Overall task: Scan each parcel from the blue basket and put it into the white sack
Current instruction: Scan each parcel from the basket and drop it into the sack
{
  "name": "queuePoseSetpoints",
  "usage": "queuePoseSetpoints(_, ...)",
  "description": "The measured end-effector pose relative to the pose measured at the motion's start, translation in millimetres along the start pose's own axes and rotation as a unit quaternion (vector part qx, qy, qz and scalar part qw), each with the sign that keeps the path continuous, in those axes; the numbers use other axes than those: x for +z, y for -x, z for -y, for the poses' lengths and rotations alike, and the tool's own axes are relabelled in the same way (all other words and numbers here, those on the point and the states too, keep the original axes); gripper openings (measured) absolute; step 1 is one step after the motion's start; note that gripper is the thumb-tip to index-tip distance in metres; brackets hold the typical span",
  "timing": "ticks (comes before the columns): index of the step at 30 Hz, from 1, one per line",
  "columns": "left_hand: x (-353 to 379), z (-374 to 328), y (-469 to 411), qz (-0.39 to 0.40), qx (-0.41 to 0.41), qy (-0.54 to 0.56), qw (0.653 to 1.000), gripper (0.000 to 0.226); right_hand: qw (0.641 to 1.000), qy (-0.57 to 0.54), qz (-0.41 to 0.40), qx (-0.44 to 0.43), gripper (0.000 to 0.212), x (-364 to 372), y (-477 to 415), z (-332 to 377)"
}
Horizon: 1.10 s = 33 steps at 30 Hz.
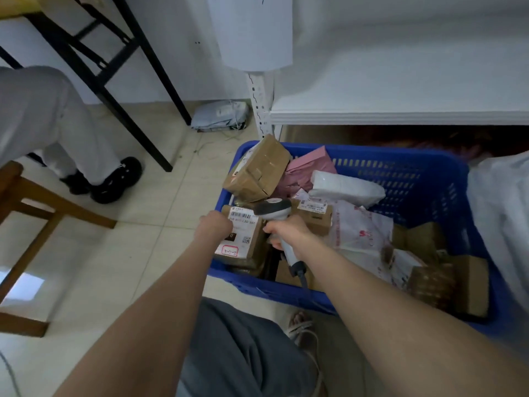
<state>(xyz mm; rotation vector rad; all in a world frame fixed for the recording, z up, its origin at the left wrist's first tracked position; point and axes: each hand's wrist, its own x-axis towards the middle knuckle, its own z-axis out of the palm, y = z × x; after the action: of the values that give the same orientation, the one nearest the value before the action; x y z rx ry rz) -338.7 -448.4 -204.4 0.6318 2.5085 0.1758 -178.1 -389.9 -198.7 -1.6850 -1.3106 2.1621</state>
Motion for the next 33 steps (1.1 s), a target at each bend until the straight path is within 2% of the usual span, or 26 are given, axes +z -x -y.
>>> queuePoseSetpoints(4,8,-5,-4,0.029,0.004,0.07,0.997,0.039,0.999,0.028,0.025,-0.004,0.036,7,-10,-10)
queuePoseSetpoints(8,8,-10,5,-0.001,-0.007,0.161,0.987,0.037,0.999,-0.011,0.026,-0.021,0.032,-4,-1,-17)
queuePoseSetpoints(11,-3,-25,23,-0.039,0.035,0.175,0.983,0.031,0.997,-0.04,0.001,-0.063,0.025,-21,17,-14)
queuePoseSetpoints(15,-18,-48,57,-0.052,0.077,0.214,0.972,0.027,0.988,-0.091,-0.045,-0.119,0.028,-46,53,-9)
queuePoseSetpoints(16,-20,-54,66,-0.045,0.074,0.237,0.968,0.031,0.984,-0.111,-0.054,-0.128,0.033,-52,64,-9)
queuePoseSetpoints(18,-23,-67,88,-0.014,0.064,0.308,0.949,0.036,0.976,-0.153,-0.064,-0.142,0.055,-68,87,-7)
queuePoseSetpoints(19,-23,-74,99,0.003,0.062,0.346,0.936,0.036,0.972,-0.168,-0.068,-0.148,0.057,-77,100,-6)
queuePoseSetpoints(21,-18,-87,127,0.046,0.054,0.41,0.909,0.029,0.964,-0.188,-0.088,-0.167,0.039,-100,124,-5)
queuePoseSetpoints(24,-4,-101,159,0.137,0.058,0.48,0.864,0.032,0.949,-0.215,-0.127,-0.192,0.013,-136,150,-7)
queuePoseSetpoints(28,17,-118,194,0.227,0.132,0.455,0.851,0.063,0.931,-0.232,-0.181,-0.215,0.012,-182,176,-23)
queuePoseSetpoints(30,27,-125,211,0.275,0.182,0.454,0.828,0.057,0.925,-0.24,-0.194,-0.222,0.013,-199,187,-33)
queuePoseSetpoints(33,44,-131,221,0.298,0.205,0.444,0.82,0.044,0.923,-0.239,-0.212,-0.214,0.019,-217,196,-47)
